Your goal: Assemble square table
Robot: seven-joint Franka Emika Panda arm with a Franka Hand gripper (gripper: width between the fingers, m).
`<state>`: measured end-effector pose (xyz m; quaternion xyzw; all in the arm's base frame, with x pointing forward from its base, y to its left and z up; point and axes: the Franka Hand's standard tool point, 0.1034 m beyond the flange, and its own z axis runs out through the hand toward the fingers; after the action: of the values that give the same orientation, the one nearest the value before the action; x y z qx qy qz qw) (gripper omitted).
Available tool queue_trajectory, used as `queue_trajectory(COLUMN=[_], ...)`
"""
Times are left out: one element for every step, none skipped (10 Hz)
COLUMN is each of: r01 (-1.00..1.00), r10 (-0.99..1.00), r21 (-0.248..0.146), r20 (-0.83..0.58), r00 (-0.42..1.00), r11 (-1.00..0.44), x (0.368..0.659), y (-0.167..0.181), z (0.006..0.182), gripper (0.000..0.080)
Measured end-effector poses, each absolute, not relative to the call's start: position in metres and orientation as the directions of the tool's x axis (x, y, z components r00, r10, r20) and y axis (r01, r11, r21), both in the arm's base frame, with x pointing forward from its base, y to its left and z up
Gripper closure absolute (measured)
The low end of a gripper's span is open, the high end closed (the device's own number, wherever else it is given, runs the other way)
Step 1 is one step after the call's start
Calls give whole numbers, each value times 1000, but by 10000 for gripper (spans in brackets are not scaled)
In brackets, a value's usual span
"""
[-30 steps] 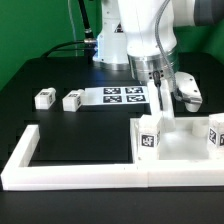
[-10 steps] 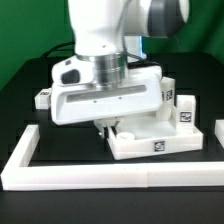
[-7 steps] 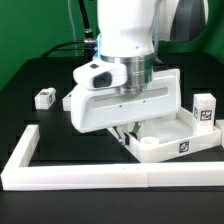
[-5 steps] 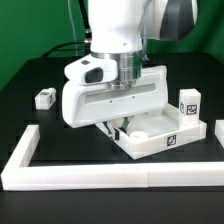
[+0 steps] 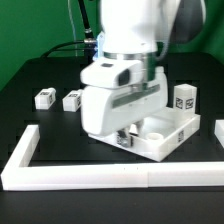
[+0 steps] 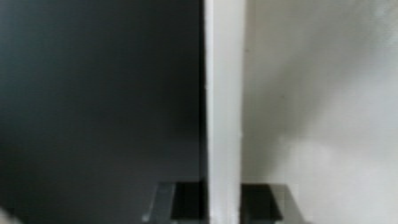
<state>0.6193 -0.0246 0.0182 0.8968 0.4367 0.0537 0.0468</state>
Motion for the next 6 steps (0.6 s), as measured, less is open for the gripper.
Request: queue_trajectory(r01=[824,864,872,903,918,932], r10=[837,880,890,920,936,949], r21=[150,170,178,183,186,188], r20=[54,55,52,29,18,8], r00=[544,472,454,391,353,314], r11=[-546,-474,-455,-389,-350,-310], x=[631,636,633,632,633,633], y=[-9,2,-5,-8,-8,-9], z=[22,26,27,27,27,27], gripper=[732,732,732,732,732,732])
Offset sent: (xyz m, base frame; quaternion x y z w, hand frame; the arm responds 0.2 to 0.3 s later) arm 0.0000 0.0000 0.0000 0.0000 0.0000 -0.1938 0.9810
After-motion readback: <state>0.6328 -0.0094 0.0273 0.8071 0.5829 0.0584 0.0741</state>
